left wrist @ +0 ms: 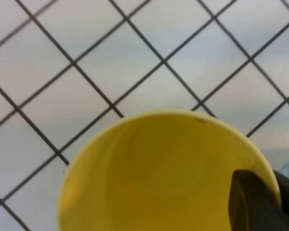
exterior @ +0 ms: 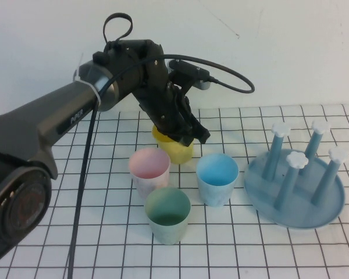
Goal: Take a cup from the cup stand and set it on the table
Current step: Place the cup on the table
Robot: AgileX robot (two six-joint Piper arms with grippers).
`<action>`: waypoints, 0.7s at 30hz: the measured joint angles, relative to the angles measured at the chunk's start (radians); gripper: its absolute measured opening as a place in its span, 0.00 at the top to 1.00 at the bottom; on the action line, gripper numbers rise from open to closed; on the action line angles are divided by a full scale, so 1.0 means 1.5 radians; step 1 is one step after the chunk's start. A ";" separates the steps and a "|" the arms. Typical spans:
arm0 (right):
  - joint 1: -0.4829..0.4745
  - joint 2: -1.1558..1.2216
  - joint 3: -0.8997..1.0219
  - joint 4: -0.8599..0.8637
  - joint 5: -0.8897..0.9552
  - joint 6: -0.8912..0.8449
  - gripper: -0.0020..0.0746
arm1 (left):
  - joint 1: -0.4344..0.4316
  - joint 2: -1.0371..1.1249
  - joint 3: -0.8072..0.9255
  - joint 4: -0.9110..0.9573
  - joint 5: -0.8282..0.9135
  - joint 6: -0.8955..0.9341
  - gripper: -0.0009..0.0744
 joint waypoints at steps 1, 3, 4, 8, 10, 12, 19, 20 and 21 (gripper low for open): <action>0.000 0.000 0.000 -0.001 0.000 0.000 0.97 | 0.000 0.004 0.000 0.000 0.003 0.000 0.98; 0.000 0.000 0.000 -0.005 0.000 0.001 0.97 | 0.000 0.008 -0.001 0.003 0.013 0.000 0.94; 0.000 0.000 0.000 -0.009 0.000 0.001 0.97 | 0.000 0.008 -0.001 0.005 0.016 0.000 0.90; 0.000 0.000 0.000 -0.034 0.000 0.003 0.97 | 0.000 0.008 -0.021 0.007 0.034 0.000 0.65; 0.000 0.000 0.000 -0.049 0.000 0.003 0.97 | 0.000 0.008 -0.041 0.007 0.047 -0.004 0.56; 0.000 0.000 0.000 -0.060 0.000 0.003 0.97 | 0.000 0.008 -0.069 0.007 0.059 -0.010 0.53; 0.000 0.000 0.001 -0.158 0.000 -0.012 0.97 | -0.037 0.008 -0.212 0.005 0.165 -0.024 0.82; 0.000 0.000 0.001 -0.176 0.000 -0.013 0.97 | -0.029 0.006 -0.230 0.003 0.180 -0.026 0.88; 0.000 -0.001 0.001 -0.199 0.000 -0.013 0.97 | -0.021 0.002 -0.240 0.010 0.187 -0.029 0.91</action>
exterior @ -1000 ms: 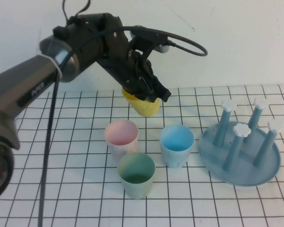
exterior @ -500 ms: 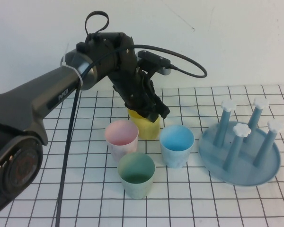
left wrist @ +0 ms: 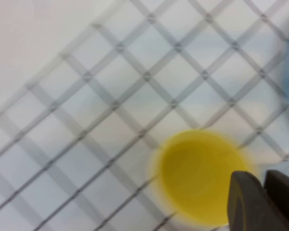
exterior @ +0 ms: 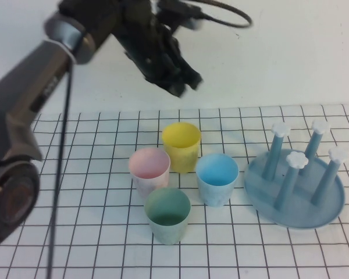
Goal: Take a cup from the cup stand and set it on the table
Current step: Place the cup on the table
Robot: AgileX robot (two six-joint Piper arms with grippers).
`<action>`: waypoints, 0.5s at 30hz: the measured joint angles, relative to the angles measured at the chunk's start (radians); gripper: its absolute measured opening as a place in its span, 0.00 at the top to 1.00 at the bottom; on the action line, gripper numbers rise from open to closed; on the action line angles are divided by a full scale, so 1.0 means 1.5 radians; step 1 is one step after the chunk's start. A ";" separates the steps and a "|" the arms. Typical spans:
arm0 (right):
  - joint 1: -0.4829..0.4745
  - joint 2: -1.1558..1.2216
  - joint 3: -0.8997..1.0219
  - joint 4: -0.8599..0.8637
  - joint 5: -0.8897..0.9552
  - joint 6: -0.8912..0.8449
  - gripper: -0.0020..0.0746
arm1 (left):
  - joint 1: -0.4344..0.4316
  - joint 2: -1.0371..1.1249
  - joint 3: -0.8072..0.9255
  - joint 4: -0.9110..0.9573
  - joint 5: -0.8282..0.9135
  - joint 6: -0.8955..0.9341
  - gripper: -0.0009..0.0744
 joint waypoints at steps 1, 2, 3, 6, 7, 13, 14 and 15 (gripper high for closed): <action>0.000 -0.003 0.000 -0.020 0.000 0.001 0.97 | 0.009 -0.008 -0.006 0.015 0.005 -0.003 0.94; 0.000 -0.007 0.000 -0.036 0.000 0.001 0.97 | 0.018 -0.018 -0.009 0.029 0.009 -0.006 0.96; 0.000 -0.014 0.000 -0.049 0.000 0.005 0.97 | 0.023 -0.027 -0.010 0.038 0.012 -0.008 0.97; 0.000 -0.041 0.002 -0.065 0.000 0.013 0.97 | 0.026 -0.072 -0.013 0.044 0.019 -0.014 0.98; 0.000 -0.053 0.002 -0.066 -0.002 0.019 0.97 | 0.026 -0.090 -0.013 0.044 0.019 -0.015 0.98; 0.000 -0.120 0.006 -0.072 -0.040 0.047 0.97 | 0.020 -0.189 -0.016 0.030 0.025 -0.004 0.99; 0.000 -0.128 0.011 -0.074 -0.048 0.050 0.97 | 0.020 -0.204 -0.017 0.027 0.027 -0.001 0.99; 0.000 -0.136 0.020 -0.075 -0.057 0.053 0.97 | 0.020 -0.219 -0.017 0.023 0.028 0.002 0.99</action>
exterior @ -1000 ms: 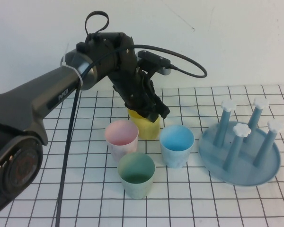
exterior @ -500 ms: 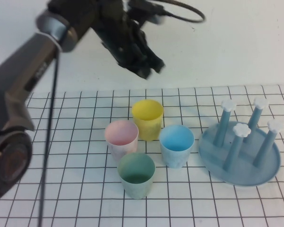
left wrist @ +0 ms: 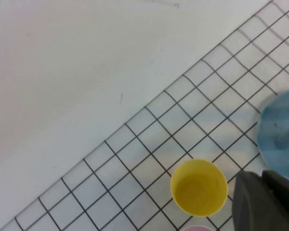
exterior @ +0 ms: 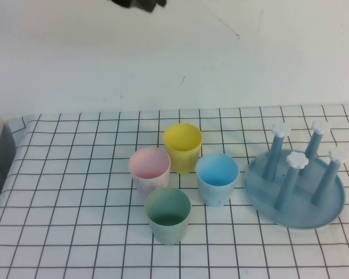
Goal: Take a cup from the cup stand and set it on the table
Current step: Place the cup on the table
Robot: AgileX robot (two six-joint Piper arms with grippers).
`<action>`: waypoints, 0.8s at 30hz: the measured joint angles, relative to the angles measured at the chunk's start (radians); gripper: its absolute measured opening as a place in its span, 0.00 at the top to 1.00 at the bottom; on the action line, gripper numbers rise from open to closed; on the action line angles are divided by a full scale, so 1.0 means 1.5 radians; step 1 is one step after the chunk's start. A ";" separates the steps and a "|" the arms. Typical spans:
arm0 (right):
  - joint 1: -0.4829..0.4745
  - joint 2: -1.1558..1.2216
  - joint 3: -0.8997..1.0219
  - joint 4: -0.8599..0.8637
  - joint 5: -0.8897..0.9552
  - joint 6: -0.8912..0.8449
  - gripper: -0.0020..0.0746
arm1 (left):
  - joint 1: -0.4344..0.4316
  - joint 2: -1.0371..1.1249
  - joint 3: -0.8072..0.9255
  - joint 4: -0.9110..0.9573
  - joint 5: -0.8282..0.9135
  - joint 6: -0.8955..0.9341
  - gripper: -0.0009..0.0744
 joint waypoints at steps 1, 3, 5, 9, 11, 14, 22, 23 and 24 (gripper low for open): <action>0.000 -0.007 0.012 0.000 -0.011 0.003 0.97 | 0.000 -0.014 0.000 -0.003 0.001 0.006 0.99; 0.000 -0.016 0.041 -0.001 -0.033 0.014 0.97 | 0.000 -0.039 0.000 -0.011 0.002 0.014 0.99; 0.000 -0.020 0.081 -0.001 -0.062 0.026 0.97 | 0.000 -0.066 0.000 -0.019 0.005 0.014 0.99; 0.000 -0.022 0.156 0.014 -0.117 0.038 0.97 | 0.000 -0.125 0.014 -0.049 0.005 0.023 0.99; 0.000 -0.022 0.181 0.033 -0.151 0.041 0.97 | 0.000 -0.161 0.047 -0.073 0.005 0.034 0.99; 0.000 -0.022 0.200 0.050 -0.198 0.042 0.97 | 0.000 -0.232 0.127 -0.118 -0.002 0.059 0.99; 0.000 -0.022 0.205 0.054 -0.219 0.042 0.97 | 0.000 -0.440 0.489 -0.154 -0.207 0.154 0.99; 0.000 -0.022 0.205 0.056 -0.219 0.042 0.97 | 0.000 -0.466 0.546 -0.160 -0.240 0.172 0.99; 0.000 -0.022 0.205 0.059 -0.219 0.042 0.97 | 0.000 -0.490 0.603 -0.167 -0.272 0.189 0.99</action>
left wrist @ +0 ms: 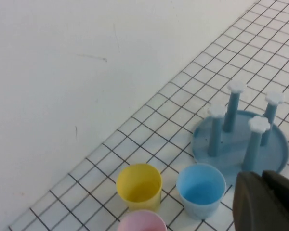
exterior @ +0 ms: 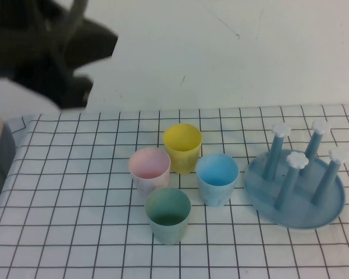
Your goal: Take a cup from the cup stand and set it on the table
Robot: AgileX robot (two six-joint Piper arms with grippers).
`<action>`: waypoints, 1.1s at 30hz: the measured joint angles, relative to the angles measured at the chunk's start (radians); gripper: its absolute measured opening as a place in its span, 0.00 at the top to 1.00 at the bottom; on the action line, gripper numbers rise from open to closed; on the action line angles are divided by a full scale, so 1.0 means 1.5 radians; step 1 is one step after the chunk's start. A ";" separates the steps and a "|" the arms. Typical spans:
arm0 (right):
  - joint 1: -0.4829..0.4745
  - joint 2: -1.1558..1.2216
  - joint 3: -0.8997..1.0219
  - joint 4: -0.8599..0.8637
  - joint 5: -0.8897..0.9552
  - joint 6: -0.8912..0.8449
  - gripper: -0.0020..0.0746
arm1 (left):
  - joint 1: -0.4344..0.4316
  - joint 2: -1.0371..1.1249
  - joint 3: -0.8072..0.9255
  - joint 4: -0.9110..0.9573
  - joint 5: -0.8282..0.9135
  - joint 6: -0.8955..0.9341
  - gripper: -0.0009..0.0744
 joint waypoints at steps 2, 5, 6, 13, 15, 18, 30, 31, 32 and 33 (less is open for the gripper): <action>0.000 0.000 0.000 0.004 0.000 0.000 0.97 | 0.000 -0.041 0.099 -0.019 -0.061 0.031 0.99; 0.000 0.000 0.000 0.006 -0.001 0.000 0.97 | 0.001 -0.089 0.240 -0.069 -0.144 0.071 0.99; 0.000 0.000 0.000 0.006 -0.001 0.000 0.97 | 0.001 -0.103 0.284 -0.094 -0.170 0.088 0.99; 0.000 0.000 0.000 0.006 -0.001 0.000 0.97 | 0.001 -0.132 0.475 -0.289 -0.320 0.258 0.99; 0.000 0.000 0.000 0.006 -0.001 0.000 0.97 | 0.001 -0.132 0.492 -0.318 -0.330 0.288 0.99; 0.000 0.000 0.000 0.006 -0.001 0.000 0.97 | 0.001 -0.132 0.499 -0.340 -0.326 0.296 0.99; 0.000 0.000 0.000 0.006 -0.003 0.000 0.97 | 0.001 -0.134 0.499 -0.350 -0.255 0.300 0.99; 0.000 0.000 0.000 0.006 -0.003 0.000 0.97 | 0.001 -0.134 0.499 -0.349 -0.267 0.300 0.99; 0.000 0.000 0.000 0.006 -0.003 0.000 0.97 | 0.001 -0.138 0.500 -0.348 -0.286 0.301 0.99; 0.000 0.000 0.000 0.007 -0.003 0.000 0.97 | 0.001 -0.148 0.505 -0.344 -0.308 0.301 0.99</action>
